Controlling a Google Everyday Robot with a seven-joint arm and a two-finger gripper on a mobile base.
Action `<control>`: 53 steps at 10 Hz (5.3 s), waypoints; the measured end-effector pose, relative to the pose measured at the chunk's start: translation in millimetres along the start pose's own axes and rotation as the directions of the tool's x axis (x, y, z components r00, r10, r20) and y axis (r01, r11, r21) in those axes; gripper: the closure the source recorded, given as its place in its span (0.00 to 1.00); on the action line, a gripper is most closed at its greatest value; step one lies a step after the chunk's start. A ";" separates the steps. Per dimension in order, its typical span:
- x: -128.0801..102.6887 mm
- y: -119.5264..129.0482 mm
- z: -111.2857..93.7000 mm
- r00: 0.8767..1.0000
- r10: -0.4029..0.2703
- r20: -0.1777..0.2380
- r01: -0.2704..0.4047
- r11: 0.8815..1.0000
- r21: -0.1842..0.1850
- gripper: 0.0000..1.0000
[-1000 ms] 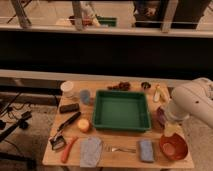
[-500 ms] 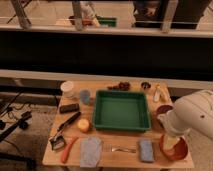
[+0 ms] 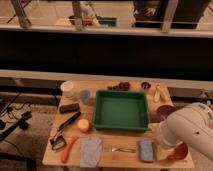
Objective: Place sponge in metal cup
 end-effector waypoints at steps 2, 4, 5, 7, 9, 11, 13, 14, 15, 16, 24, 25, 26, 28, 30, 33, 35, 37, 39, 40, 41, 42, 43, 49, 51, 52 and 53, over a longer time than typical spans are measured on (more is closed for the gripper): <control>-0.1 -0.3 0.1 1.000 -0.001 0.000 0.001 1.000 0.000 0.20; -0.5 0.2 0.0 1.000 0.001 0.002 -0.001 1.000 -0.001 0.20; -1.0 4.3 3.1 1.000 0.011 0.008 -0.010 1.000 -0.019 0.20; -3.8 14.6 21.6 0.999 0.038 0.021 -0.036 0.997 -0.066 0.20; -5.3 29.5 48.3 0.998 0.059 0.027 -0.056 0.992 -0.114 0.20; -11.9 40.3 60.3 0.998 0.055 0.031 -0.050 0.989 -0.143 0.20; -19.1 43.9 67.5 0.999 0.031 0.031 -0.027 0.991 -0.132 0.20; -22.8 44.7 71.4 1.000 0.011 0.028 -0.008 0.993 -0.122 0.20; -24.5 45.5 74.1 1.000 0.000 0.025 0.003 0.993 -0.115 0.20; -27.6 46.8 78.9 1.000 -0.019 0.021 0.021 0.994 -0.105 0.20; -22.1 35.9 124.4 0.999 -0.048 0.012 0.049 0.993 -0.106 0.20; -15.5 33.2 127.8 0.999 -0.040 0.001 0.040 0.993 -0.107 0.20; -10.9 30.9 129.9 0.999 -0.033 -0.008 0.032 0.994 -0.108 0.20; -6.5 25.7 134.0 0.999 -0.024 -0.027 0.021 0.994 -0.107 0.20; -4.0 22.4 137.9 0.999 -0.015 -0.046 0.010 0.994 -0.106 0.20; 0.8 20.5 143.1 0.997 0.006 -0.080 -0.015 0.994 -0.107 0.20; 3.9 17.5 145.2 0.993 0.032 -0.112 -0.044 0.994 -0.104 0.20; 5.3 14.4 146.7 0.989 0.056 -0.137 -0.070 0.993 -0.099 0.20; 6.7 13.9 149.7 0.987 0.068 -0.146 -0.084 0.991 -0.105 0.20; 8.3 14.5 151.6 0.986 0.074 -0.147 -0.091 0.990 -0.110 0.20; 11.1 15.7 154.3 0.986 0.086 -0.140 -0.103 0.987 -0.121 0.20; 14.9 16.0 156.0 0.987 0.096 -0.130 -0.113 0.985 -0.129 0.20; 19.2 16.2 157.1 0.987 0.112 -0.116 -0.128 0.982 -0.138 0.20; 28.3 19.6 168.2 0.984 0.173 -0.031 -0.176 0.966 -0.187 0.20; 29.0 21.1 169.9 0.984 0.179 -0.021 -0.180 0.965 -0.192 0.20; 27.9 20.1 170.9 0.984 0.178 -0.020 -0.178 0.965 -0.193 0.20; 28.9 21.2 171.5 0.983 0.180 -0.020 -0.181 0.964 -0.195 0.20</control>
